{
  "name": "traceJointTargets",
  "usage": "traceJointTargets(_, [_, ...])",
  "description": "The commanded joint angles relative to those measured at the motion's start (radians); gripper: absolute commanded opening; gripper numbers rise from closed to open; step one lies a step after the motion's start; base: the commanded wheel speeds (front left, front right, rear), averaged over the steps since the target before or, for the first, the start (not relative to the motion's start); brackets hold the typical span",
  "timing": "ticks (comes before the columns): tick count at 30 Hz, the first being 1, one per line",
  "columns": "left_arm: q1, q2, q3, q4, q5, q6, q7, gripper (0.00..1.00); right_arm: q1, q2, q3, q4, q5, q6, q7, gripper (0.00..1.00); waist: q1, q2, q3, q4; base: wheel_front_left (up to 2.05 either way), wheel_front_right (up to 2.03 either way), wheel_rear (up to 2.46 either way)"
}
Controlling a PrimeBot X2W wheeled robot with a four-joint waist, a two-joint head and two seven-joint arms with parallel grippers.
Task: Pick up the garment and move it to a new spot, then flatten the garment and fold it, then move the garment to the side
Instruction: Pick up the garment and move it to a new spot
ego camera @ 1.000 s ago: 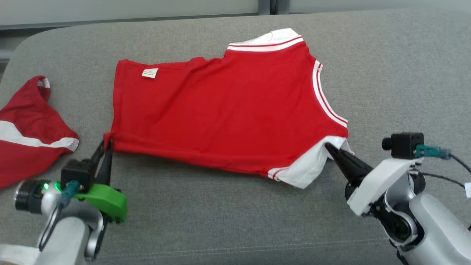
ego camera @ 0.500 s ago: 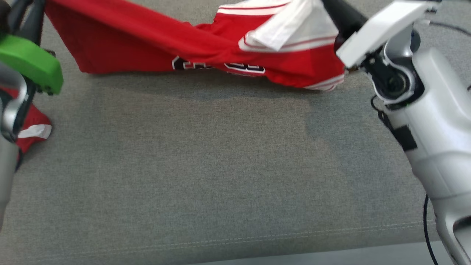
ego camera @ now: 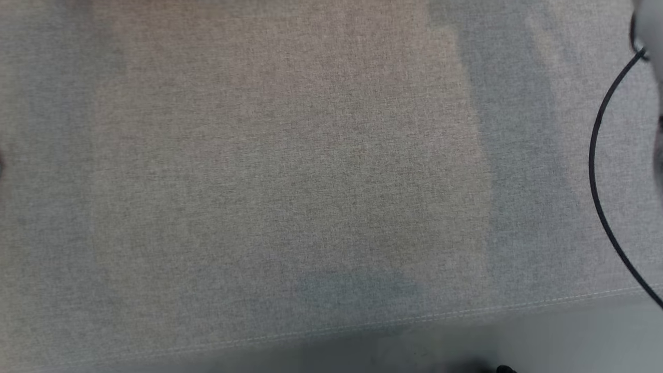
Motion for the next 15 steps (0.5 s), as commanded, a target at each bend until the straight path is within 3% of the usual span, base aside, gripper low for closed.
traceJointTargets(1, [-0.036, -0.007, -0.004, 0.022, 0.011, -0.002, -0.01, 0.0, -0.034, 0.002, -0.003, 0.032, -0.022, 0.0, -0.026, 0.0, -0.0003, 0.0, 0.013, -0.008, 0.0, 0.0, 0.0])
traceJointTargets(7, [-0.185, -0.06, -0.028, 0.169, 0.033, 0.003, -0.059, 0.0, -0.193, -0.01, -0.003, 0.205, -0.119, 0.0, -0.187, 0.0, -0.0003, 0.0, -0.01, 0.012, 0.0, 0.0, 0.0])
traceJointTargets(15, [-0.338, -0.116, -0.015, 0.257, 0.035, 0.034, -0.169, 0.0, -0.346, -0.009, 0.002, 0.21, -0.216, 0.0, -0.271, 0.0, -0.0003, 0.0, 0.001, 0.028, 0.0, 0.0, 0.0])
